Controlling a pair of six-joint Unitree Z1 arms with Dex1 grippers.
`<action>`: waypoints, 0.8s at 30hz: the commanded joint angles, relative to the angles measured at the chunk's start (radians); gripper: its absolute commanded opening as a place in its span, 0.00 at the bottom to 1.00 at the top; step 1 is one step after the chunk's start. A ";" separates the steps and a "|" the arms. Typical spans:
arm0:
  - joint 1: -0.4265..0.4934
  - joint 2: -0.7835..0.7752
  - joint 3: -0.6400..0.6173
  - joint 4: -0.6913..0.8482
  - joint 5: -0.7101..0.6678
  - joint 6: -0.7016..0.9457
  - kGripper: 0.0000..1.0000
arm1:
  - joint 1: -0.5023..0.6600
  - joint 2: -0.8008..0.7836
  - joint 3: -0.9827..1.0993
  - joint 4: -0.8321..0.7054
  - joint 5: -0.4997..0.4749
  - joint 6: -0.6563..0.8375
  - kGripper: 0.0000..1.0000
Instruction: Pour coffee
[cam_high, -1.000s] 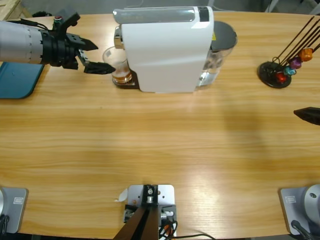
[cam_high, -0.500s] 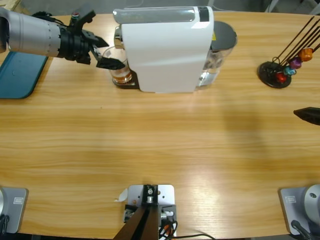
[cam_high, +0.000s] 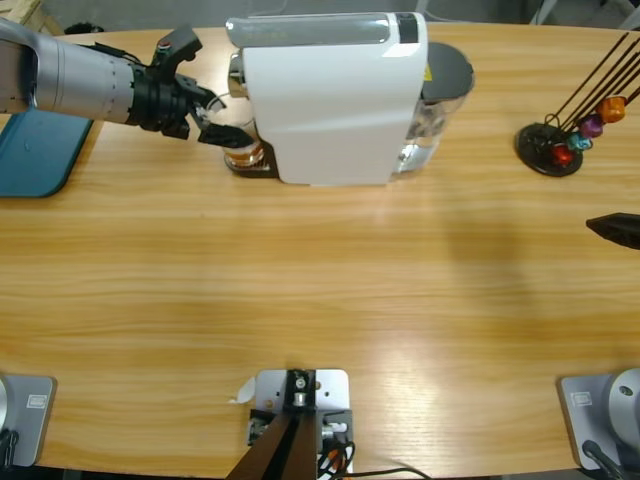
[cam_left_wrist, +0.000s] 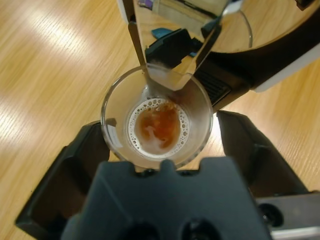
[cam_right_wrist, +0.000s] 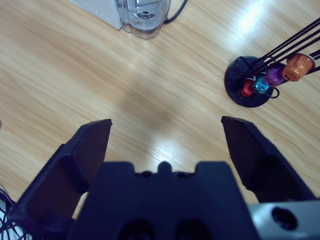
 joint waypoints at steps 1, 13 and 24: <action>0.007 0.060 -0.012 -0.010 -0.018 -0.012 0.34 | 0.007 0.036 0.009 0.010 -0.013 0.010 1.00; 0.008 0.023 0.022 -0.010 0.004 -0.011 0.00 | 0.007 0.031 0.009 0.011 -0.013 0.009 1.00; 0.044 -0.109 0.081 -0.010 0.055 -0.013 0.00 | 0.007 0.016 0.012 0.011 -0.013 0.008 1.00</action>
